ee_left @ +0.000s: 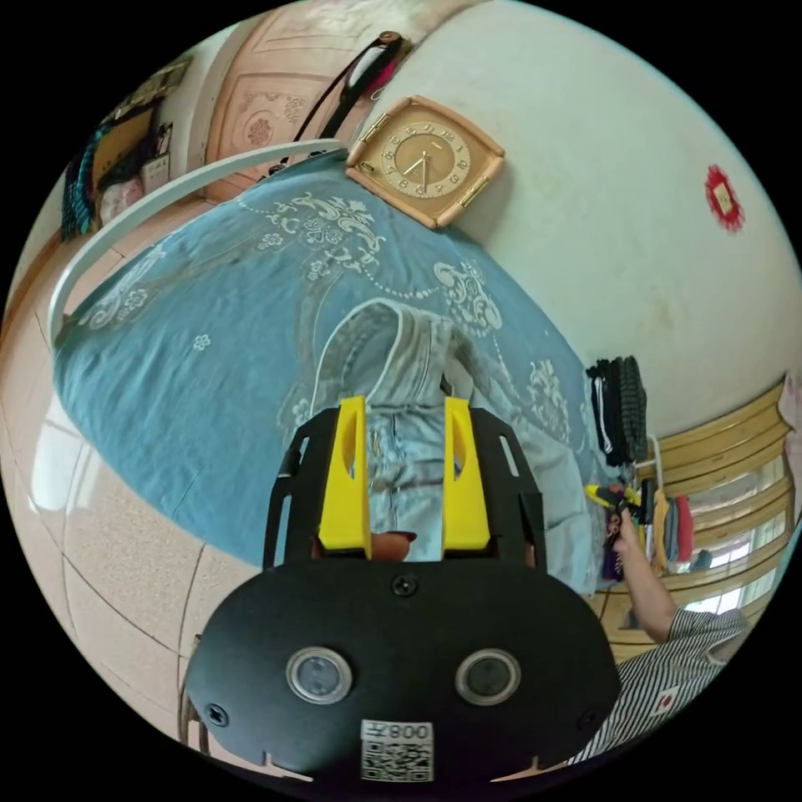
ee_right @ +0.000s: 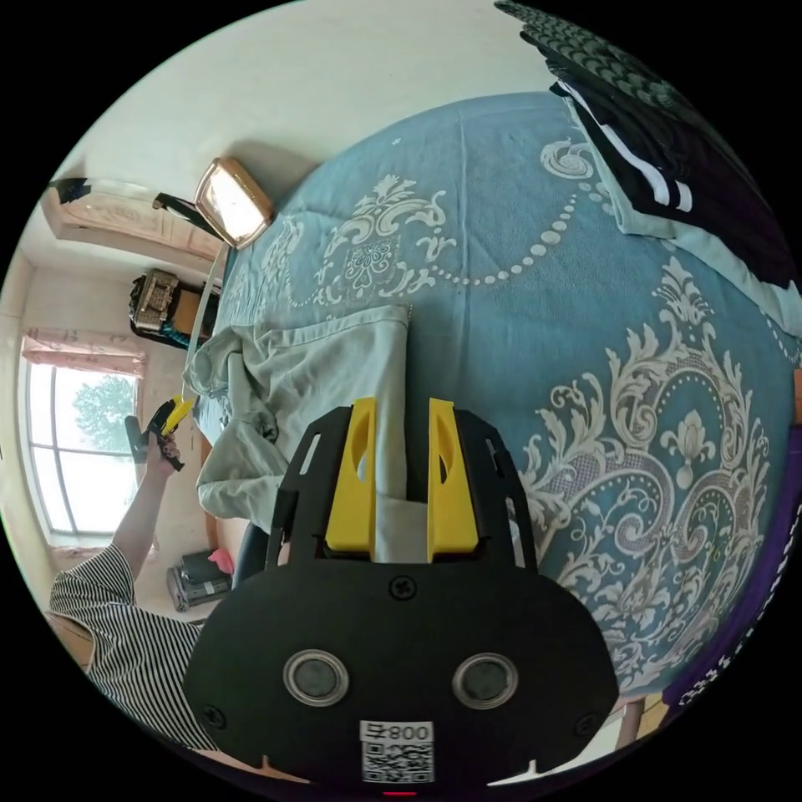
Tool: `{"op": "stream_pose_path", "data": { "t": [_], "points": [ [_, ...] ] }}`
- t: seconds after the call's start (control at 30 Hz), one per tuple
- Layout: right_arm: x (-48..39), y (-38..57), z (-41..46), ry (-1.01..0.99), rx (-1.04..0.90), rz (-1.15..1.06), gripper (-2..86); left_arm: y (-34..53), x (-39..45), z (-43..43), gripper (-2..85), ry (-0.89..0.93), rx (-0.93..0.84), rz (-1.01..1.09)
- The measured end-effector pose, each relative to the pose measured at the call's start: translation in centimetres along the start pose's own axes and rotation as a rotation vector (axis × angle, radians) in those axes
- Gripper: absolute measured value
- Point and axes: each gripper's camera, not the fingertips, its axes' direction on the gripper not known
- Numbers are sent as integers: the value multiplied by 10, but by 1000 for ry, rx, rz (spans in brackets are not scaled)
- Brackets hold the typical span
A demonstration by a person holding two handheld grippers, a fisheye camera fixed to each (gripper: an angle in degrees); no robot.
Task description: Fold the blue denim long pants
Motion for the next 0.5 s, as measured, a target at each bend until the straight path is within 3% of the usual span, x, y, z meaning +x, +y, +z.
{"op": "stream_pose_path", "data": {
  "t": [0.2,0.3,0.5],
  "points": [
    [-2,-21,27,-21,-83,26,70,-46,9,50,55,-41,-90,-40],
    [-6,-24,26,-20,-102,23,31,-61,29,49,38,-22,-52,25],
    [-55,-4,-61,-40,112,-185,12,-102,83,19,33,7,53,208]
  ]
}}
